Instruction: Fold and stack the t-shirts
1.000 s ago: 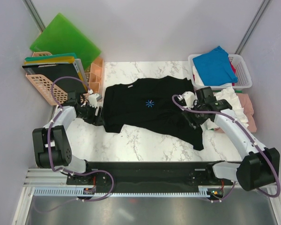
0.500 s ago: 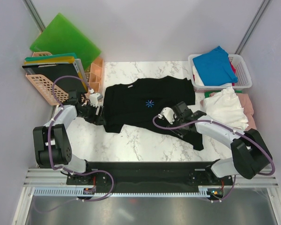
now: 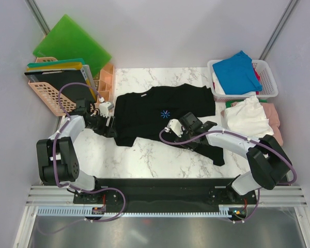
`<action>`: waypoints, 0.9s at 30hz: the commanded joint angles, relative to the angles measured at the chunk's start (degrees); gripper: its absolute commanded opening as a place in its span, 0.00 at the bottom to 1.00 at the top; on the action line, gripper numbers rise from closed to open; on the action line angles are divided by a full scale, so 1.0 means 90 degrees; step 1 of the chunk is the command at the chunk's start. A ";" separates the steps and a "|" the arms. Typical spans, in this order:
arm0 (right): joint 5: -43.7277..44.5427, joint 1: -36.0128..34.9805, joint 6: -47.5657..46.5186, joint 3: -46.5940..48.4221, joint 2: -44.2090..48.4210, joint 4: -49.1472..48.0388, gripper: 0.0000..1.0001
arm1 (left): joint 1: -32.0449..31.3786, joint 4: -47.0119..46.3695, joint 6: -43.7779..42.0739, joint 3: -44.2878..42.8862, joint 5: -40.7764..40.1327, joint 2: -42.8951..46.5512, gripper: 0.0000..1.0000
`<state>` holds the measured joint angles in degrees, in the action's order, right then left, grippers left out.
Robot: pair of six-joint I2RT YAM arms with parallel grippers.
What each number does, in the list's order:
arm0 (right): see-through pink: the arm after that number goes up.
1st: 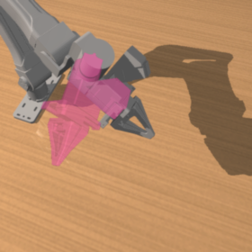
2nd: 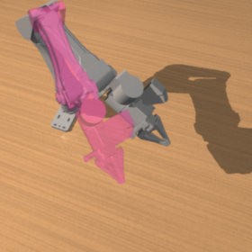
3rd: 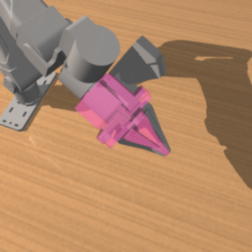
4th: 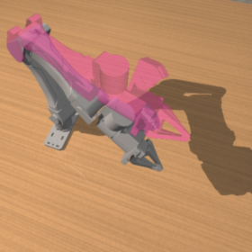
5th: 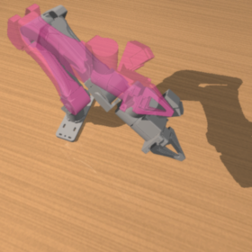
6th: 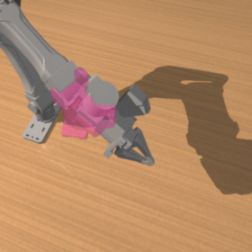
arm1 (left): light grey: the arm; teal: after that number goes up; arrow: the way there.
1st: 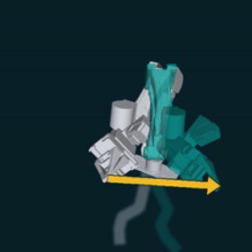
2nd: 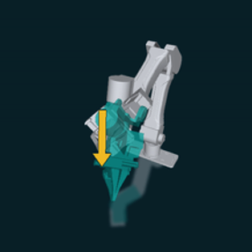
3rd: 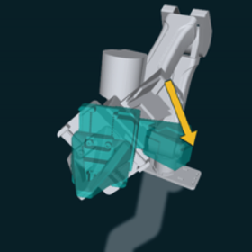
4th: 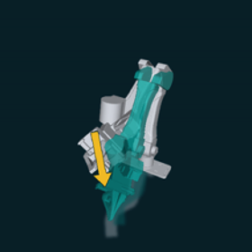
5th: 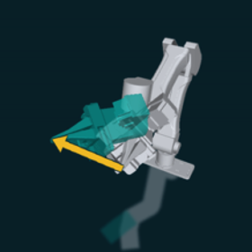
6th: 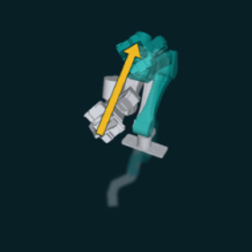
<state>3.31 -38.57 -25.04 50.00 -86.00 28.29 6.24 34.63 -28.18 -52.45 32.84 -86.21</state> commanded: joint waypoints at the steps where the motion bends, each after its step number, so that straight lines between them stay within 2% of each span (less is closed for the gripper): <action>1: 0.0052 -0.0031 0.0096 0.0158 0.0005 0.0011 0.58 | -0.0029 0.0048 -0.0032 -0.0130 -0.0026 0.0087 0.76; 17: -0.0007 -0.0031 0.0048 -0.0223 0.0112 0.0255 0.55 | -0.0039 0.0048 0.0006 -0.0149 0.0013 0.0019 0.76; 20: -0.0006 -0.0031 0.0048 -0.0292 -0.0171 0.0138 0.43 | -0.0068 0.0058 0.0065 -0.0179 0.0042 0.0067 0.76; 22: -0.0046 -0.0031 0.0057 -0.0292 -0.0288 0.0128 0.28 | -0.0088 0.0058 0.0055 -0.0169 -0.0006 0.0155 0.76; 27: -0.0026 -0.0031 0.0057 -0.0253 -0.0094 0.0255 0.27 | -0.0098 0.0127 -0.0052 -0.0149 -0.0163 0.0273 0.76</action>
<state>3.31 -38.83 -24.86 47.90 -88.25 29.98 5.58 35.03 -28.18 -52.45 31.66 -86.08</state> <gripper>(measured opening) 0.272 0.759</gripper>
